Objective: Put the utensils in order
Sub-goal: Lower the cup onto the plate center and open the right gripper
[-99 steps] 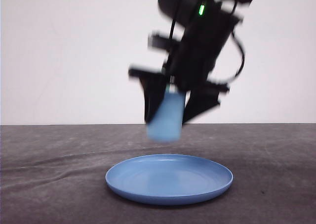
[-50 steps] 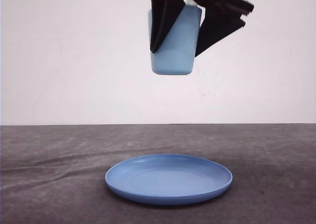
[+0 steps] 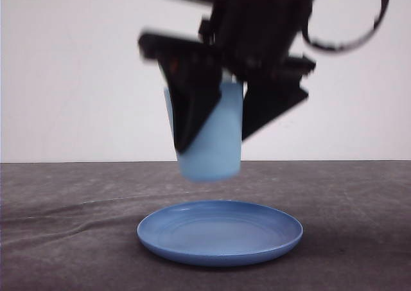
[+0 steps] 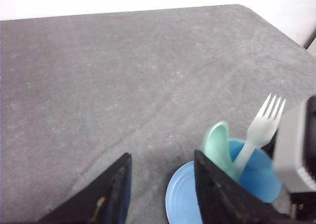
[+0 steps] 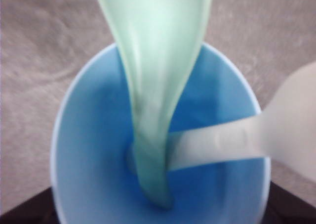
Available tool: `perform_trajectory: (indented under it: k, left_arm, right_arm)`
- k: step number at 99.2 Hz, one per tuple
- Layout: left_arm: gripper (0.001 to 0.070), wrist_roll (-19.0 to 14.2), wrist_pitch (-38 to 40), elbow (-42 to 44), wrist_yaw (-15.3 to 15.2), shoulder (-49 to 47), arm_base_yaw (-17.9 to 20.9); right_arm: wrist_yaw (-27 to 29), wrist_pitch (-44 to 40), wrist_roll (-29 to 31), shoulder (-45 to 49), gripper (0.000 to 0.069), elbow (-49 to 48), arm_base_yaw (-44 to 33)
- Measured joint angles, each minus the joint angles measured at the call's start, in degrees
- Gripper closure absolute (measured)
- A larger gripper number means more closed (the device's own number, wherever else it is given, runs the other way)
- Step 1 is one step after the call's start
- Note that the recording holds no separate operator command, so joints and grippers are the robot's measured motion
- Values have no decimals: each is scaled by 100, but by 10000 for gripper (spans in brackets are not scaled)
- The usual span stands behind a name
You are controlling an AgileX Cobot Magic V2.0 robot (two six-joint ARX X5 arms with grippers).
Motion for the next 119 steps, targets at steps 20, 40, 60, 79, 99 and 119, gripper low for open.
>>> perform_trajectory:
  k: [20, 40, 60, 79, 99, 119]
  left_arm:
    - [480, 0, -76, 0, 0, 0, 0]
    - [480, 4, -127, 0, 0, 0, 0]
    - [480, 7, -127, 0, 0, 0, 0]
    - [480, 7, -127, 0, 0, 0, 0]
    - [480, 7, -127, 0, 0, 0, 0]
    - [480, 7, -125, 0, 0, 0, 0]
  right_arm:
    - [4, 245, 98, 560, 292, -87, 17]
    - [28, 409, 129, 750, 292, -101, 114]
    - [22, 378, 208, 752, 287, -101, 144]
    - [22, 190, 234, 752, 137, -101, 144]
    - [22, -286, 234, 673, 116, -103, 144]
    - [22, -625, 234, -96, 116, -114, 144]
